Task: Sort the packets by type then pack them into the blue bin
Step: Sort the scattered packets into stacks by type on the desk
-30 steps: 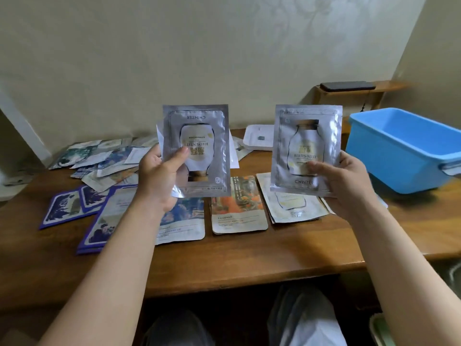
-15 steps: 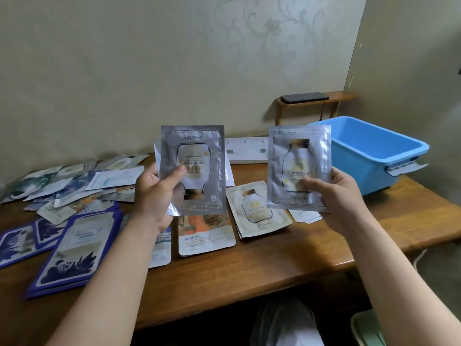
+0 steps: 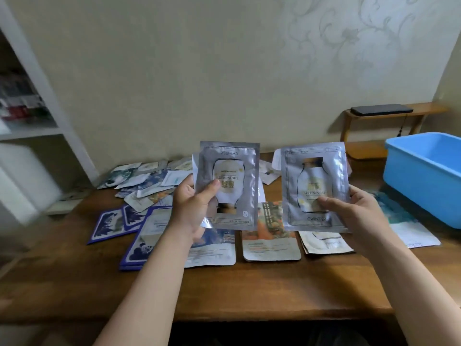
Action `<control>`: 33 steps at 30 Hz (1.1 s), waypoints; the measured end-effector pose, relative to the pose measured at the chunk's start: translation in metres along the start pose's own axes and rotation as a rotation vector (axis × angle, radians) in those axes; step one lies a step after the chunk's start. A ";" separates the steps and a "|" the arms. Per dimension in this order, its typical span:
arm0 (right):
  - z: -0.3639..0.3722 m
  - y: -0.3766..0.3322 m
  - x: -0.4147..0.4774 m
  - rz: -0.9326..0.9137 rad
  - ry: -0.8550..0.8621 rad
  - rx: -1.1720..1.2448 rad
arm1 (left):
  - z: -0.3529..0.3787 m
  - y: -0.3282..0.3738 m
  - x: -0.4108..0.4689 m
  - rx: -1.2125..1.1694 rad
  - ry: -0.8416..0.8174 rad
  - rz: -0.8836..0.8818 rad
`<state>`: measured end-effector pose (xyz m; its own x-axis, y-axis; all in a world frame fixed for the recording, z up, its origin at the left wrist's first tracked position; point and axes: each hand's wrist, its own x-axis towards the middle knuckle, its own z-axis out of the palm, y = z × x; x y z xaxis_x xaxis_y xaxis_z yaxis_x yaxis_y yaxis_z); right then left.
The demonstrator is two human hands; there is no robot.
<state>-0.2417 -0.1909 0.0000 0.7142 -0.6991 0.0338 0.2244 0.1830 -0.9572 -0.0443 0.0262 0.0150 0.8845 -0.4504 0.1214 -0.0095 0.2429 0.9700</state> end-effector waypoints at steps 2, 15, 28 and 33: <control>0.019 0.005 0.002 0.012 -0.029 0.014 | -0.018 0.003 0.000 0.023 0.017 0.007; 0.178 0.040 -0.005 0.151 -0.198 -0.038 | -0.170 0.041 -0.015 -0.115 0.307 0.071; 0.386 0.131 -0.033 0.512 -0.381 -0.177 | -0.296 0.071 -0.047 -0.127 0.547 0.112; 0.404 0.156 -0.025 0.360 -0.316 -0.560 | -0.319 0.058 -0.043 -0.130 0.566 0.103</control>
<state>0.0433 0.1342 -0.0339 0.8555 -0.4147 -0.3101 -0.3721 -0.0760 -0.9251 0.0658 0.3336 -0.0011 0.9937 0.1009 0.0478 -0.0830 0.3810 0.9209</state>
